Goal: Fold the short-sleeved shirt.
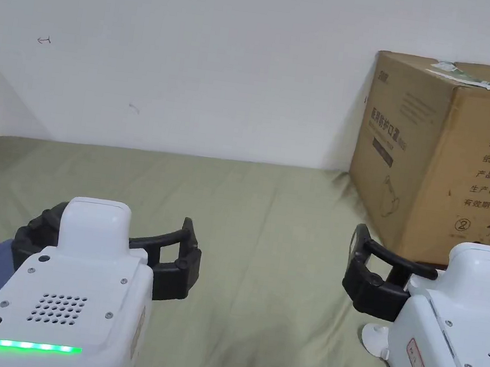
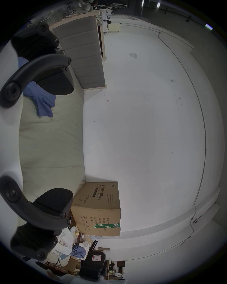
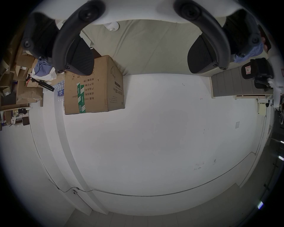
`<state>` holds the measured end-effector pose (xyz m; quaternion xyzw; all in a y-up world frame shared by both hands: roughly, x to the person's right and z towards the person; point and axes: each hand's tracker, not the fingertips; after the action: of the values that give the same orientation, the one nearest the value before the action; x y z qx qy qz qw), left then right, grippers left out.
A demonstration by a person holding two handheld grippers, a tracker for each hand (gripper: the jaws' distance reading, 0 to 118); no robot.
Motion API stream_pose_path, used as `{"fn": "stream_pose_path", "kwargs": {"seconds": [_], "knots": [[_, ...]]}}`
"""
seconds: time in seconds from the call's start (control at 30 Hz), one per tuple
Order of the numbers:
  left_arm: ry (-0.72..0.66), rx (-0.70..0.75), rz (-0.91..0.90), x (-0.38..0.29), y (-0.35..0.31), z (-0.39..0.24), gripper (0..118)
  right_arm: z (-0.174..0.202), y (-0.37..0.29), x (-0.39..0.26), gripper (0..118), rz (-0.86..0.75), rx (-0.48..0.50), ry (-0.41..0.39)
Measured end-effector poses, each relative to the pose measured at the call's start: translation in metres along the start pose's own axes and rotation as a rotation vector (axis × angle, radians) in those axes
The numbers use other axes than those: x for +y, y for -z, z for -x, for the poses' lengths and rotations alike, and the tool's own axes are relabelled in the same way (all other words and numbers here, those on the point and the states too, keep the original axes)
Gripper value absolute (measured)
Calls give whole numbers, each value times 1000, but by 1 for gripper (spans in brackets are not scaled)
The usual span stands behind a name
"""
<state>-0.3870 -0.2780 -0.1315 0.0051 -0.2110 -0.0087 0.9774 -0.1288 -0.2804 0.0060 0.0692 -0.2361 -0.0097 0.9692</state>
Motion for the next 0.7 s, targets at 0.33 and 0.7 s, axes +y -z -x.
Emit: {"fn": "stream_pose_path", "kwargs": {"seconds": [0.33, 0.7], "knots": [[1, 1, -2, 0, 1, 1, 118, 3, 1, 2, 118, -12, 20, -18], [57, 13, 3, -1, 4, -5, 118, -4, 9, -3, 118, 39, 2, 69]]}}
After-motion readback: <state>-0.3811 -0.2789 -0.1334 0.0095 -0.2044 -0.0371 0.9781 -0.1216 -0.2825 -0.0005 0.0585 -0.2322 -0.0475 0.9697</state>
